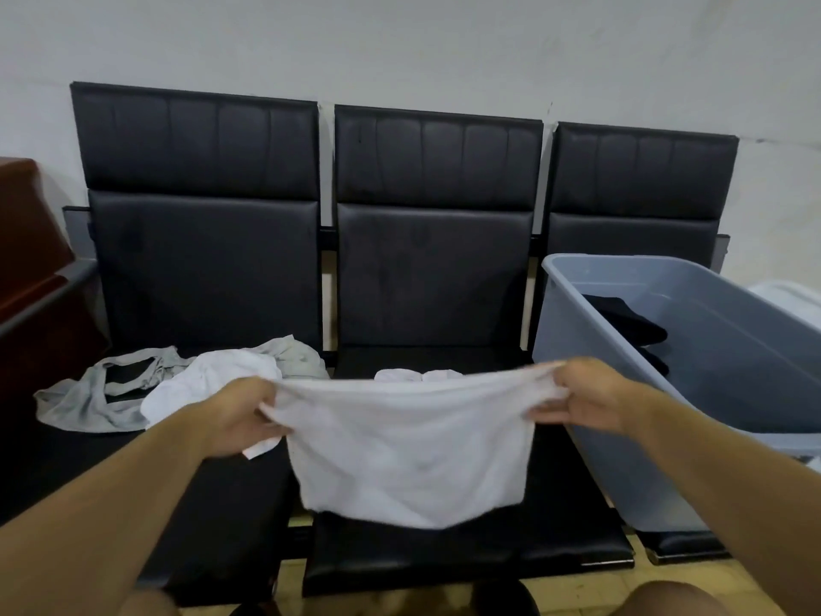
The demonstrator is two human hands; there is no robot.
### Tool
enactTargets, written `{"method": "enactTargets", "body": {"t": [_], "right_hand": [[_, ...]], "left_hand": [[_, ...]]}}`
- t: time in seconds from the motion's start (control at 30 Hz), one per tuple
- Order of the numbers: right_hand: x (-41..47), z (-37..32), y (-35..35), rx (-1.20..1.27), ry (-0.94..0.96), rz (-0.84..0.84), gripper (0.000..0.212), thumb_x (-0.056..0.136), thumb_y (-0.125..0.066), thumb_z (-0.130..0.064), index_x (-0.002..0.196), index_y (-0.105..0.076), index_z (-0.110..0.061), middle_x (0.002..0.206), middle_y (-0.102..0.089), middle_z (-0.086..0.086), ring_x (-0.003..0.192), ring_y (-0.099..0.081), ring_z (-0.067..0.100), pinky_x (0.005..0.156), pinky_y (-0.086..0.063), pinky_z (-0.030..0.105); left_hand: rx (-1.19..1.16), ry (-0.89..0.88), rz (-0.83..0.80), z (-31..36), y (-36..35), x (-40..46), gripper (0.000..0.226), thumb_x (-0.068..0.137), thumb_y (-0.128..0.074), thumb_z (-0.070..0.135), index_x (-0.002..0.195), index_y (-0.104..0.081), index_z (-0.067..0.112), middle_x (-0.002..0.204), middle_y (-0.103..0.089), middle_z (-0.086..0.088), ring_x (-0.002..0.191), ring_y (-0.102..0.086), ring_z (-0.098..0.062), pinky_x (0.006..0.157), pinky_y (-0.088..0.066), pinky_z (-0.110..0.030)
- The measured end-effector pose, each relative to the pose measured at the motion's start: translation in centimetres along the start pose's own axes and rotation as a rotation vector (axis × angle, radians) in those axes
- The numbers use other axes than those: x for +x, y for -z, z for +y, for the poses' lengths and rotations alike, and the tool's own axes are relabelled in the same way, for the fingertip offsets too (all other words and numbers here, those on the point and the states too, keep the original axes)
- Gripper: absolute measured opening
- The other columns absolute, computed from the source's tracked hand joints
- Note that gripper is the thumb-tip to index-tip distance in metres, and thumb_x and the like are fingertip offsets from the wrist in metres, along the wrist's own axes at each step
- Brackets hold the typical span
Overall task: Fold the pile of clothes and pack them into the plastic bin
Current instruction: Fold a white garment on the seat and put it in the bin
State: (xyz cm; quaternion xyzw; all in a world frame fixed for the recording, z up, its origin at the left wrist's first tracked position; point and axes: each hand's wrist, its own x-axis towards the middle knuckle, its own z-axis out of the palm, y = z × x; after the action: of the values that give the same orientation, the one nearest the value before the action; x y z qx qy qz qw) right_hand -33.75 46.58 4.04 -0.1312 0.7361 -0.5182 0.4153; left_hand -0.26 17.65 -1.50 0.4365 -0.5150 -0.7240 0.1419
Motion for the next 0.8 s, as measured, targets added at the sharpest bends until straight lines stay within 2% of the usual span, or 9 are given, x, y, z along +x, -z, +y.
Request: {"method": "enactTargets", "body": {"t": [0.1,0.23,0.3,0.37,0.43,0.53,0.67,0.73,0.8], "right_hand": [[1.5,-5.1,-2.6,0.186,0.227,0.052,0.034,0.098,-0.05,0.002,0.126,-0.065,-0.009,0.117,-0.068,0.019,0.108,-0.066,0.034,0.091,-0.056,0.049],[1.1,-14.0,-4.3,0.385,0.515,0.11,0.036,0.097,-0.061,-0.008,0.132,-0.063,-0.017,0.099,-0.07,0.007,0.087,-0.066,0.021,0.08,-0.054,0.037],[-0.2,-17.9,-4.2,0.396,0.629,0.151,0.038,0.098,-0.054,-0.003,0.132,-0.062,-0.017,0.096,-0.07,0.006,0.073,-0.066,0.015,0.073,-0.052,0.032],[-1.8,-20.9,-3.7,0.386,0.716,0.186,0.039,0.1,-0.049,-0.002,0.132,-0.062,-0.019,0.106,-0.072,0.005,0.082,-0.068,0.015,0.076,-0.054,0.031],[-3.5,-22.6,-3.1,0.378,0.766,0.219,0.042,0.1,-0.044,0.0,0.132,-0.063,-0.021,0.117,-0.07,0.004,0.1,-0.068,0.021,0.084,-0.057,0.032],[-5.9,-23.0,-2.3,0.365,0.804,0.27,0.045,0.099,-0.041,0.003,0.13,-0.064,-0.02,0.118,-0.07,0.005,0.102,-0.068,0.022,0.084,-0.059,0.031],[-7.9,-20.7,-1.2,0.3,0.731,0.36,0.042,0.099,-0.038,0.0,0.123,-0.069,-0.014,0.12,-0.068,0.01,0.108,-0.065,0.027,0.074,-0.061,0.031],[-8.6,-18.6,-0.8,0.146,0.612,0.395,0.039,0.097,-0.041,0.0,0.119,-0.071,-0.008,0.118,-0.069,0.015,0.103,-0.068,0.031,0.075,-0.062,0.039],[-9.1,-16.1,-0.1,-0.112,0.451,0.368,0.033,0.096,-0.039,0.003,0.114,-0.067,-0.002,0.107,-0.07,0.019,0.087,-0.068,0.031,0.065,-0.061,0.041]], "left_hand": [[-0.082,-0.2,0.133,5.2,-4.6,-0.3,0.039,0.093,-0.035,-0.011,0.106,-0.066,0.008,0.104,-0.062,-0.016,0.09,-0.062,-0.027,0.085,-0.053,-0.043],[-0.249,-0.471,0.158,13.6,-8.0,-0.6,0.03,0.104,-0.047,0.006,0.131,-0.06,0.01,0.114,-0.068,-0.013,0.095,-0.068,-0.025,0.078,-0.059,-0.04],[-0.278,-0.567,0.159,17.4,-9.0,-2.6,0.023,0.105,-0.045,0.009,0.12,-0.063,0.013,0.102,-0.071,-0.008,0.089,-0.07,-0.021,0.07,-0.059,-0.035],[-0.283,-0.645,0.145,20.6,-9.8,-4.8,0.02,0.107,-0.046,0.016,0.11,-0.064,0.01,0.098,-0.072,-0.007,0.084,-0.071,-0.019,0.068,-0.059,-0.033],[-0.278,-0.707,0.138,22.4,-10.3,-6.9,0.019,0.107,-0.046,0.015,0.116,-0.062,0.01,0.1,-0.071,-0.007,0.085,-0.071,-0.019,0.073,-0.061,-0.034],[-0.218,-0.75,0.149,23.4,-10.2,-9.1,0.027,0.105,-0.04,0.003,0.119,-0.063,0.008,0.098,-0.068,-0.006,0.083,-0.07,-0.019,0.075,-0.062,-0.033],[-0.084,-0.724,0.201,22.0,-9.2,-10.6,0.047,0.099,-0.036,-0.006,0.136,-0.058,0.011,0.116,-0.065,-0.009,0.1,-0.066,-0.024,0.083,-0.061,-0.037],[0.11,-0.658,0.2,20.0,-8.0,-10.9,0.049,0.095,-0.034,-0.01,0.128,-0.063,0.011,0.117,-0.065,-0.009,0.1,-0.065,-0.023,0.08,-0.059,-0.035],[0.359,-0.493,0.141,17.4,-6.5,-11.1,0.05,0.089,-0.032,-0.015,0.12,-0.065,0.006,0.114,-0.068,-0.016,0.096,-0.067,-0.024,0.082,-0.057,-0.036]]}}
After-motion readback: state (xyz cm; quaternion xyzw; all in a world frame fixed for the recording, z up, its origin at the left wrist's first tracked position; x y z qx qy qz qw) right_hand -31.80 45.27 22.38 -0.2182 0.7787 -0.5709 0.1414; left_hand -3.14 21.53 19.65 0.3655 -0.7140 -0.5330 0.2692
